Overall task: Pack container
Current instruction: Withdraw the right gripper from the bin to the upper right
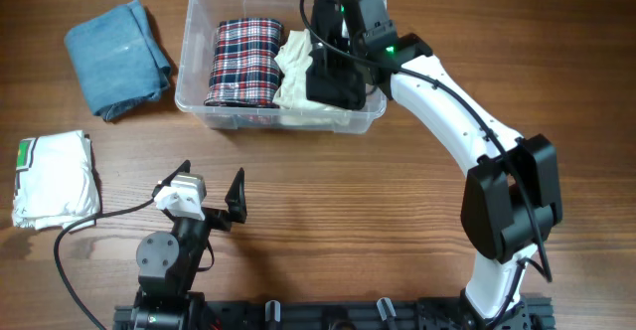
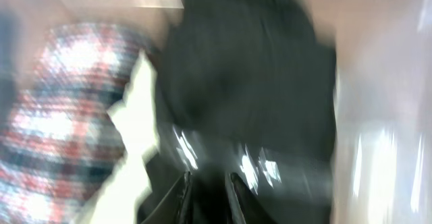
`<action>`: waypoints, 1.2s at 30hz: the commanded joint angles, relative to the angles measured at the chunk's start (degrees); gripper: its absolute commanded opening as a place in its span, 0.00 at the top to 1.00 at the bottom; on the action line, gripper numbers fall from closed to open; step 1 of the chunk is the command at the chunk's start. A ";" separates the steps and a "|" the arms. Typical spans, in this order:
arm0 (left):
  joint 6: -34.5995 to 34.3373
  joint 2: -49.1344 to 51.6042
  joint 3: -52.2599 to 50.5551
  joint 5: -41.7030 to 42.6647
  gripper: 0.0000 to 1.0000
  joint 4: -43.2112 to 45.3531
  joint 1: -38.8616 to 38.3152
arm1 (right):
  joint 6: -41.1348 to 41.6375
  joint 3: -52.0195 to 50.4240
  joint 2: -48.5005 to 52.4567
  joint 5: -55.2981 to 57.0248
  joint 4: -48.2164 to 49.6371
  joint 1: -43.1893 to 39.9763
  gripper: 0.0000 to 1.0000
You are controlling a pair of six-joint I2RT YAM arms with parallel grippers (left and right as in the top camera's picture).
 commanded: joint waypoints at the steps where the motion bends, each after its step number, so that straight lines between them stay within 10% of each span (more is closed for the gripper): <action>1: -0.09 -0.20 -0.37 -0.15 0.00 -0.09 -0.24 | 0.24 2.29 -1.84 3.52 5.40 0.31 0.84; 19: -0.09 -0.20 -0.37 -0.15 0.00 -0.09 -0.24 | 0.13 2.16 9.64 7.06 8.96 0.31 0.86; 36: -0.09 -0.20 -0.37 -0.15 0.00 -0.09 -0.24 | -3.74 2.12 -16.92 27.91 -11.37 -8.63 0.15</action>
